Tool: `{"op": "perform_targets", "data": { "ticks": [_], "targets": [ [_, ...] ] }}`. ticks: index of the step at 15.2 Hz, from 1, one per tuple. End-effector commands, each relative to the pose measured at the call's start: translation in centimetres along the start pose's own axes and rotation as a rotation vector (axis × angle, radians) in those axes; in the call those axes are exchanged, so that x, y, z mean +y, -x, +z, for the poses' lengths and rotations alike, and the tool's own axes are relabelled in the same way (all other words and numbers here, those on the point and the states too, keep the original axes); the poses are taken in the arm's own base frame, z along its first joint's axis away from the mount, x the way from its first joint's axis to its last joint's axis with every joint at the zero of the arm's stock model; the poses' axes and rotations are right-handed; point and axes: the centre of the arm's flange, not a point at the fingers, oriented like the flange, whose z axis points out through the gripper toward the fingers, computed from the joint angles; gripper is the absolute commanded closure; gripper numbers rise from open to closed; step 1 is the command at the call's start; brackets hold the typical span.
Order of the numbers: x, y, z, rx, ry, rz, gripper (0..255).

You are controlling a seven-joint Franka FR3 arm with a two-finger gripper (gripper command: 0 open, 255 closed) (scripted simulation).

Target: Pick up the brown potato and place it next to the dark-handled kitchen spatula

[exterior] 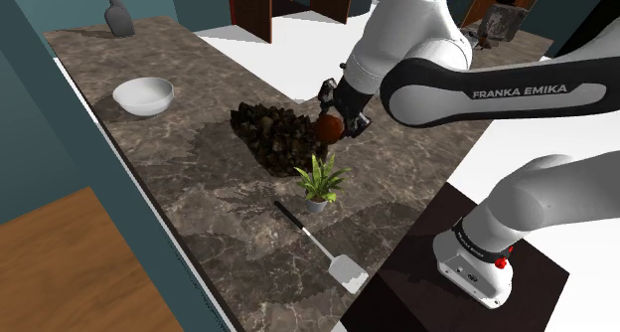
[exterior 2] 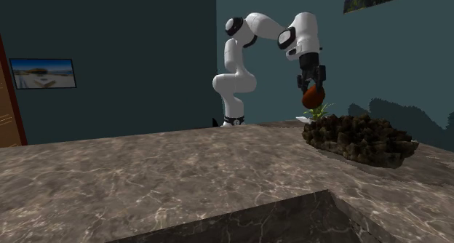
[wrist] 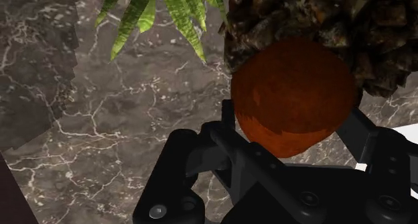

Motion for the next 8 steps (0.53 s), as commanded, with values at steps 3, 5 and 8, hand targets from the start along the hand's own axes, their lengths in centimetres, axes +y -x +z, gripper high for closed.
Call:
{"op": "perform_targets", "data": {
  "ticks": [3,5,8],
  "targets": [
    [-0.5,5.4,0.1,-0.001,0.0,0.001,255],
    [-0.7,8.0,0.0,-0.001,0.0,0.001,255],
    [-1.1,11.9,-0.1,-0.001,0.0,0.001,255]
  ]
}}
